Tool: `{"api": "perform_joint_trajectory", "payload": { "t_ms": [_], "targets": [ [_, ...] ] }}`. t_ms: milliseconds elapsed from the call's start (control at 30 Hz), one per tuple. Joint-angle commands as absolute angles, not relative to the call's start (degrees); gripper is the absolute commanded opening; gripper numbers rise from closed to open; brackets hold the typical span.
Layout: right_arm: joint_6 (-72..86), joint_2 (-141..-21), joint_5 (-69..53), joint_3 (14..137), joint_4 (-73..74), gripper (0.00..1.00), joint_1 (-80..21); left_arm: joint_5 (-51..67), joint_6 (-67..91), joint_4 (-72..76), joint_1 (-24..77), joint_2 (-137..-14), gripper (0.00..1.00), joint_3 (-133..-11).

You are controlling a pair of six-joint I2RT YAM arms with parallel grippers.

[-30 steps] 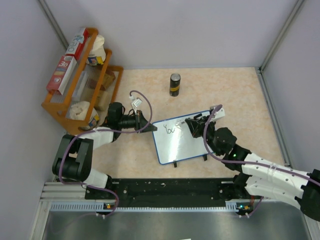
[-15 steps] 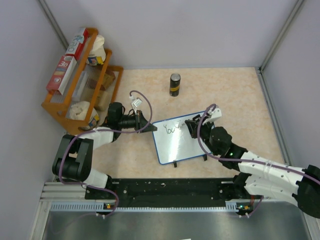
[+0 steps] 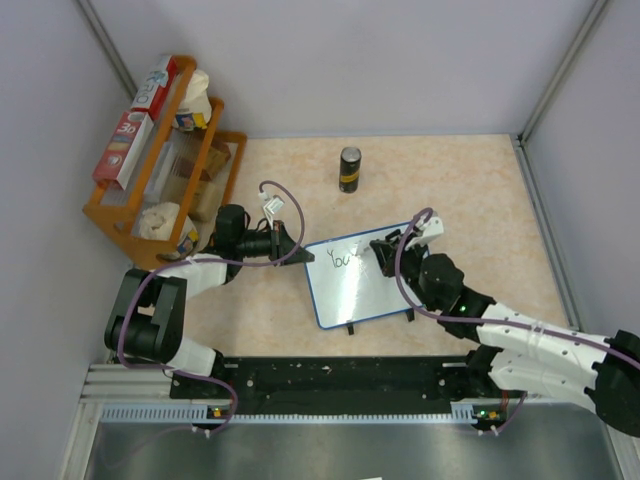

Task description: Write a sentence on the whiteboard

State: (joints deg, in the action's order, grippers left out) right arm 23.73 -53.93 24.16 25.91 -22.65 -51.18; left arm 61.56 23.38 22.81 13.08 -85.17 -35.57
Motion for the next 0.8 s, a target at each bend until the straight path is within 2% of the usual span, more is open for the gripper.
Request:
{"api": "perform_joint_trajectory", "payload": {
  "t_ms": [0,433,767],
  "targets": [
    [23.91,-52.47,24.52,24.61,-21.62,0.0,-50.45,56.07,16.7,18.46,13.45,-87.01,0.0,-34.54],
    [24.78,-51.15,22.15,22.15,-21.18,0.0,-50.45,55.99,16.61,18.46,13.45,-86.92,0.0,-34.54],
    [24.52,-51.85,25.22,24.43,-21.8,0.0,-50.45,55.99,16.7,18.46,13.45,-86.92,0.0,-34.54]
  ]
}}
